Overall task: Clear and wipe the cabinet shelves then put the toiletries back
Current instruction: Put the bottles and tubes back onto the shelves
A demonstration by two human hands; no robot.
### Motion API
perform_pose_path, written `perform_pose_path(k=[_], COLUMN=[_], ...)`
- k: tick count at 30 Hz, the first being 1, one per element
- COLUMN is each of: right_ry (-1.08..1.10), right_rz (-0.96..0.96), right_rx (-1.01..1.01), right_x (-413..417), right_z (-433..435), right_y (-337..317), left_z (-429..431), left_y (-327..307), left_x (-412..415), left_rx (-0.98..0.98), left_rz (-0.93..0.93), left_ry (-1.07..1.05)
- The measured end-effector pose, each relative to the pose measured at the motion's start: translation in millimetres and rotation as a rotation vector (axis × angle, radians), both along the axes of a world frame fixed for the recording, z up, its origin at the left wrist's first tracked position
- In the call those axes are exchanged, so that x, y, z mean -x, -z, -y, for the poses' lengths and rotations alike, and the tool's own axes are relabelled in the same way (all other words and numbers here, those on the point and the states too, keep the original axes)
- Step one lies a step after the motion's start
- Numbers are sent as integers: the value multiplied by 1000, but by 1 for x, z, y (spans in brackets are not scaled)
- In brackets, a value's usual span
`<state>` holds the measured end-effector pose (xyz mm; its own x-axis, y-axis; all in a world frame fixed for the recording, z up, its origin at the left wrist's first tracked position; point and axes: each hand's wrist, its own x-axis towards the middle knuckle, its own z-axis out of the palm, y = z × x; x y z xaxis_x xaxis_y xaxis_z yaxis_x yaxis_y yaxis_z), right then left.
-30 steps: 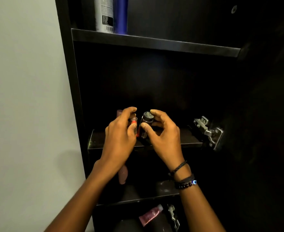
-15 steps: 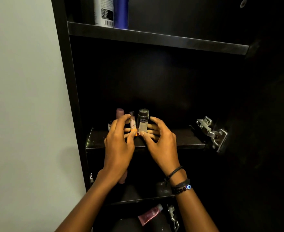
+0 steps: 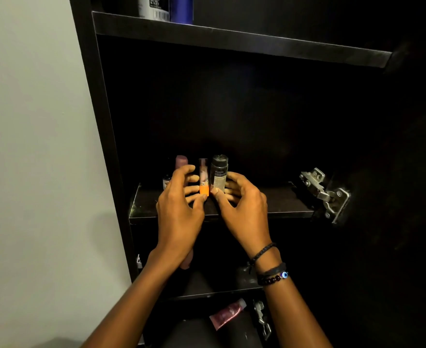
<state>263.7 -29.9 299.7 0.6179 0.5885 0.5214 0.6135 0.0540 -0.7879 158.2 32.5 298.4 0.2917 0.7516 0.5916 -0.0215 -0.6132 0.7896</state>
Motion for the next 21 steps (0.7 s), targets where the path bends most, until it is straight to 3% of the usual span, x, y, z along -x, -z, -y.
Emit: perform_pose_path(k=[21], right_ry=[100], right_rz=[119], right_rx=[99], right_x=[10], right_z=[2], right_y=[-1], left_z=[2], left_y=[0], left_x=[1], left_rx=[-41], left_rz=[2], left_ry=[-9])
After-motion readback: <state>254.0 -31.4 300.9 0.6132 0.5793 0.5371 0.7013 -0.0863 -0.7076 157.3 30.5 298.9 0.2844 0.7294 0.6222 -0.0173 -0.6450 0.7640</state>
